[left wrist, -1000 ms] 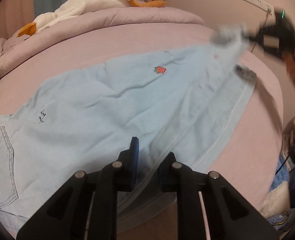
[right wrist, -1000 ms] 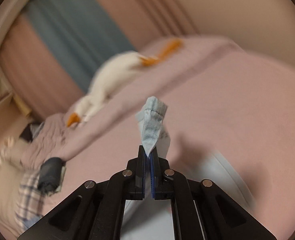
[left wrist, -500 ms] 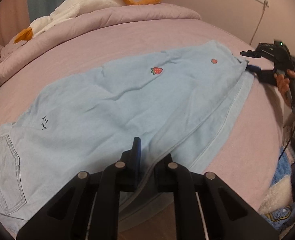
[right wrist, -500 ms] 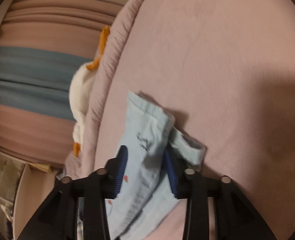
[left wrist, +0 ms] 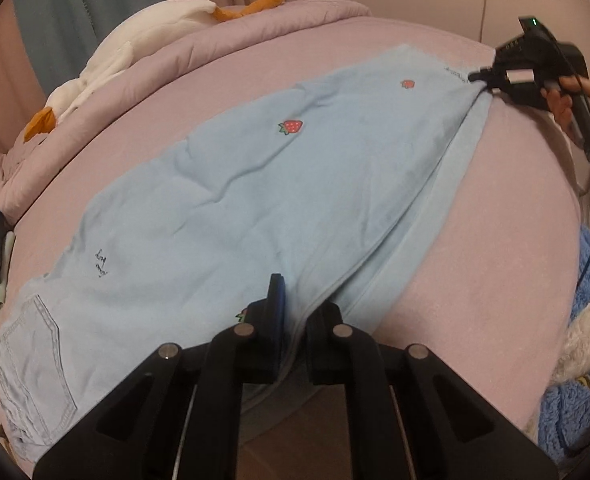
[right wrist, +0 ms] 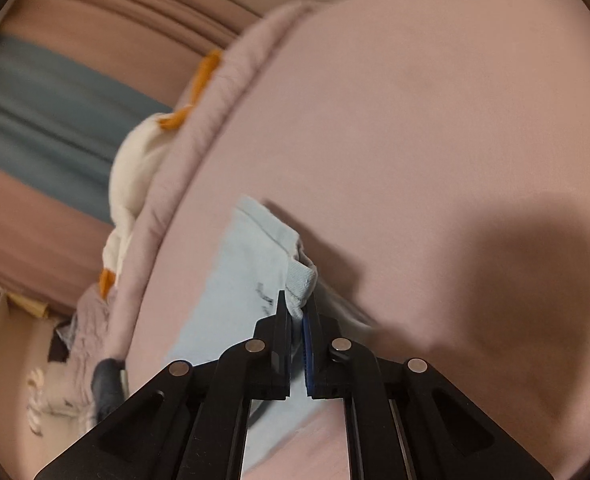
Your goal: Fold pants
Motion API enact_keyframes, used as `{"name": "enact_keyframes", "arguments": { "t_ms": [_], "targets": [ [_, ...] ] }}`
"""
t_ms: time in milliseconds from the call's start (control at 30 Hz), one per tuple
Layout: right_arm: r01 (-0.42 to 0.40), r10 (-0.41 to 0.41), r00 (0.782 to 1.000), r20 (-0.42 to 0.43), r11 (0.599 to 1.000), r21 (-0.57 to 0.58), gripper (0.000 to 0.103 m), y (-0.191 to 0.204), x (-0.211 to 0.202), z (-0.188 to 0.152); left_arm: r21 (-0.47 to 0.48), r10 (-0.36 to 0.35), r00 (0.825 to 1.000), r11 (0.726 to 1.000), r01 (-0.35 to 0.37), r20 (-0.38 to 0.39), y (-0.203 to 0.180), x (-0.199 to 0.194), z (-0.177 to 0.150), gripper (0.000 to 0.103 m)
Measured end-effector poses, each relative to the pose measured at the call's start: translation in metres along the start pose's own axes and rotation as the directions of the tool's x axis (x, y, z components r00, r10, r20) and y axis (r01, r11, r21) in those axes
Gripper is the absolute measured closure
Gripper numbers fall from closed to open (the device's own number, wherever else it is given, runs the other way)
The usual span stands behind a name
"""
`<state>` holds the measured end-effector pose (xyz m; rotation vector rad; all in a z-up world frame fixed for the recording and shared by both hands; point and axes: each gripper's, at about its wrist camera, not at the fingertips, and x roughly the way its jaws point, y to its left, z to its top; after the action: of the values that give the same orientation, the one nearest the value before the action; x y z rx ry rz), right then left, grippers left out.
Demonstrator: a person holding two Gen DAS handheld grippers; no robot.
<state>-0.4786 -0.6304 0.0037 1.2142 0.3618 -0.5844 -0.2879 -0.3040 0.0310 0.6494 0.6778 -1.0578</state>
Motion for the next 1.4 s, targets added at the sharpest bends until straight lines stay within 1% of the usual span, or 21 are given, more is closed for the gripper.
{"name": "enact_keyframes", "arguments": {
  "t_ms": [67,133,200,300,400,433,500,600,667,733,800,867,933,1000,1067,1167,1200,1233,1267,1300,1400],
  "targets": [
    [-0.020,0.020,1.000,-0.003,1.000,0.020,0.097,-0.007,-0.002,0.001,-0.020,-0.012,1.000,1.000,0.012,0.007,0.004,-0.004,0.001,0.095],
    [0.003,-0.003,1.000,0.025,1.000,-0.007,0.097,-0.002,-0.010,0.005,-0.028,-0.020,0.999,0.999,0.021,0.028,0.006,-0.010,0.001,0.095],
    [-0.030,0.032,0.998,0.051,0.999,-0.028,0.097,0.005,-0.017,0.008,-0.046,-0.031,0.999,0.998,0.033,0.044,0.008,-0.013,0.002,0.095],
    [-0.026,0.031,0.997,0.072,0.997,-0.069,0.097,0.014,-0.024,0.009,-0.057,-0.039,0.999,0.998,0.040,0.030,0.008,-0.009,-0.001,0.095],
    [0.051,-0.050,0.998,0.026,0.997,-0.057,0.097,0.004,-0.013,0.008,-0.032,-0.029,0.999,0.999,0.029,0.023,0.004,-0.006,-0.007,0.095],
    [0.043,-0.043,0.999,0.015,0.999,-0.030,0.097,-0.004,-0.010,0.007,-0.028,-0.028,0.999,0.999,0.028,0.024,0.004,-0.006,-0.007,0.095],
    [0.034,-0.033,0.999,0.017,0.999,-0.038,0.097,-0.004,-0.010,0.009,-0.039,-0.028,0.999,0.999,0.029,0.020,0.008,-0.007,-0.008,0.092],
    [0.108,-0.106,0.994,0.031,0.991,-0.078,0.097,0.005,-0.017,0.011,-0.072,-0.043,0.999,0.996,0.044,0.005,0.015,-0.017,-0.009,0.090],
    [0.148,-0.145,0.988,0.056,0.987,-0.068,0.094,0.008,-0.031,0.014,-0.117,-0.083,0.996,0.990,0.084,0.016,0.023,-0.032,-0.012,0.089],
    [0.224,-0.207,0.969,0.135,0.966,-0.129,0.090,0.022,-0.048,0.013,-0.185,-0.143,0.988,0.971,0.152,0.059,0.036,-0.048,-0.014,0.085],
    [0.258,-0.218,0.960,0.176,0.932,-0.253,0.090,0.047,-0.056,0.006,-0.258,-0.153,0.984,0.951,0.173,0.094,0.051,-0.057,-0.009,0.066],
    [0.206,-0.167,0.977,0.132,0.897,-0.392,0.090,0.081,-0.050,-0.008,-0.304,-0.118,0.987,0.941,0.147,0.114,0.061,-0.055,0.000,0.060],
    [0.106,-0.108,0.994,0.025,0.857,-0.504,0.090,0.115,-0.030,-0.029,-0.356,-0.127,0.985,0.921,0.161,0.118,0.070,-0.044,0.009,0.060],
    [0.010,-0.081,0.992,-0.096,0.813,-0.582,0.090,0.146,-0.002,-0.057,-0.427,-0.159,0.983,0.885,0.185,0.095,0.077,-0.026,0.013,0.062],
    [-0.040,-0.108,0.977,-0.182,0.751,-0.659,0.090,0.172,0.029,-0.088,-0.450,-0.189,0.981,0.872,0.191,0.051,0.077,-0.013,0.010,0.062],
    [-0.040,-0.193,0.956,-0.220,0.658,-0.752,0.090,0.192,0.055,-0.122,-0.363,-0.166,0.982,0.924,0.124,-0.088,0.063,-0.002,-0.012,0.062],
    [-0.036,-0.234,0.944,-0.232,0.629,-0.777,0.090,0.191,0.060,-0.129,-0.330,-0.158,0.985,0.936,0.126,-0.070,0.059,-0.008,-0.022,0.061],
    [-0.031,-0.297,0.919,-0.259,0.600,-0.799,0.090,0.183,0.068,-0.138,-0.305,-0.152,0.987,0.944,0.130,-0.051,0.056,-0.015,-0.030,0.061],
    [-0.036,-0.356,0.884,-0.302,0.592,-0.805,0.090,0.170,0.076,-0.144,-0.288,-0.155,0.987,0.948,0.135,-0.049,0.054,-0.022,-0.037,0.060],
    [-0.047,-0.347,0.884,-0.312,0.598,-0.800,0.091,0.161,0.073,-0.144,-0.283,-0.160,0.986,0.949,0.141,-0.046,0.054,-0.029,-0.041,0.061],
    [-0.067,-0.264,0.908,-0.326,0.677,-0.733,0.091,0.151,0.041,-0.124,-0.306,-0.171,0.985,0.939,0.155,-0.023,0.061,-0.041,-0.051,0.061]
  ]
}}
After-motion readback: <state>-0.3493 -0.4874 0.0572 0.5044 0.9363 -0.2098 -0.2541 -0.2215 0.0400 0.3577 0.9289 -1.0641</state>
